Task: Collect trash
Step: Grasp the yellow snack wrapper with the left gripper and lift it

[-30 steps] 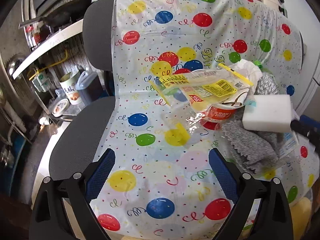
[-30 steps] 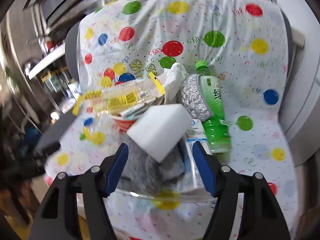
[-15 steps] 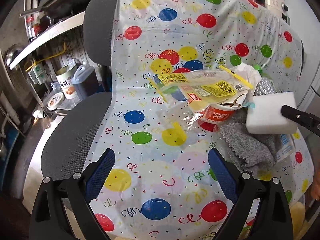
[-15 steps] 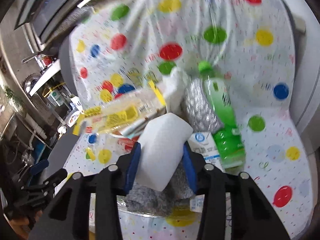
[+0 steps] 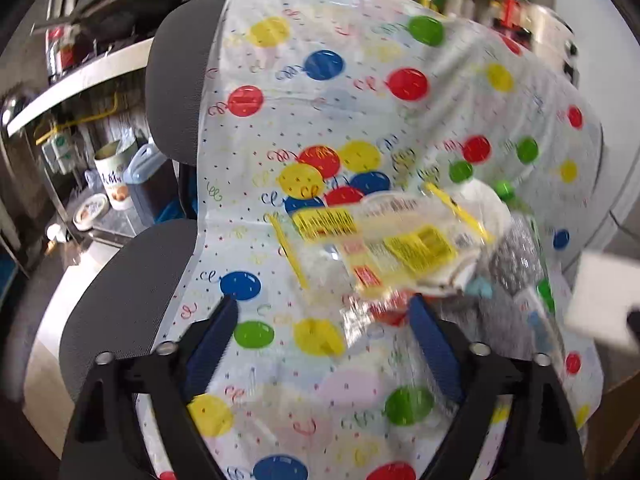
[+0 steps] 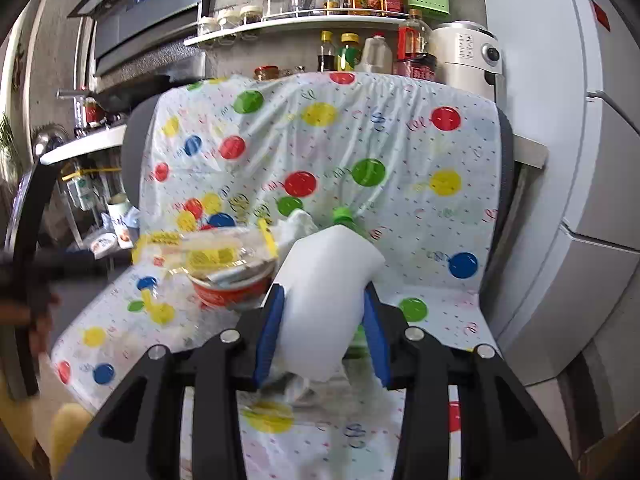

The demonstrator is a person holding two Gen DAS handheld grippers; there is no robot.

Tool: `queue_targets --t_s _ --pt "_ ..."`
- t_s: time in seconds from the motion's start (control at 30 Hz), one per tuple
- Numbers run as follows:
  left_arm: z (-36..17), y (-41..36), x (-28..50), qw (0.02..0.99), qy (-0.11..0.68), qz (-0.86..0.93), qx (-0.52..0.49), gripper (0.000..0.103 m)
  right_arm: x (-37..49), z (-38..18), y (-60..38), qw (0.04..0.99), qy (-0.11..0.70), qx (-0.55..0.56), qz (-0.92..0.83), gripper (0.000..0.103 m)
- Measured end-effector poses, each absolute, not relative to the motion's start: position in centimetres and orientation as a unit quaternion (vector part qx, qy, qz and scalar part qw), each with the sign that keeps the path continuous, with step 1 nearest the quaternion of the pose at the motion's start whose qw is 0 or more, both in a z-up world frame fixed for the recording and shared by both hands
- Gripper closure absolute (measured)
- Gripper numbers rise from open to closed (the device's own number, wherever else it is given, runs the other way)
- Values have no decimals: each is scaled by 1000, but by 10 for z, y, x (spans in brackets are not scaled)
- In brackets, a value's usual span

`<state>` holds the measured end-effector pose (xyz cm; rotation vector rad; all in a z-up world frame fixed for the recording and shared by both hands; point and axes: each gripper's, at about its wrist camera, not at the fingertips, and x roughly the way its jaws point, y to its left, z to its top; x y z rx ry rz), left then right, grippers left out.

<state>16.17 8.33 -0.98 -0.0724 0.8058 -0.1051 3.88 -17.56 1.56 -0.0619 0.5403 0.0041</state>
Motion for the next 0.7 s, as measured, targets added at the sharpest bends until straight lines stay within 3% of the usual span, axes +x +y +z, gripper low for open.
queue_targets --t_s 0.33,0.43,0.5,0.63,0.7 --pt "-39 96 237 888 444 -90 -81 26 45 0 -176 961 274 -37 -2 64" --pt "-48 96 245 876 455 -117 -112 32 47 0 -173 961 273 -46 -4 64" --pt "-47 95 246 874 452 -125 -127 55 49 0 -171 961 273 -48 -4 64" --pt "-32 93 240 886 419 -137 -146 74 44 4 -168 963 264 -56 -7 64" --pt "-19 90 230 894 396 -147 -150 95 39 8 -167 965 257 -57 -8 64"
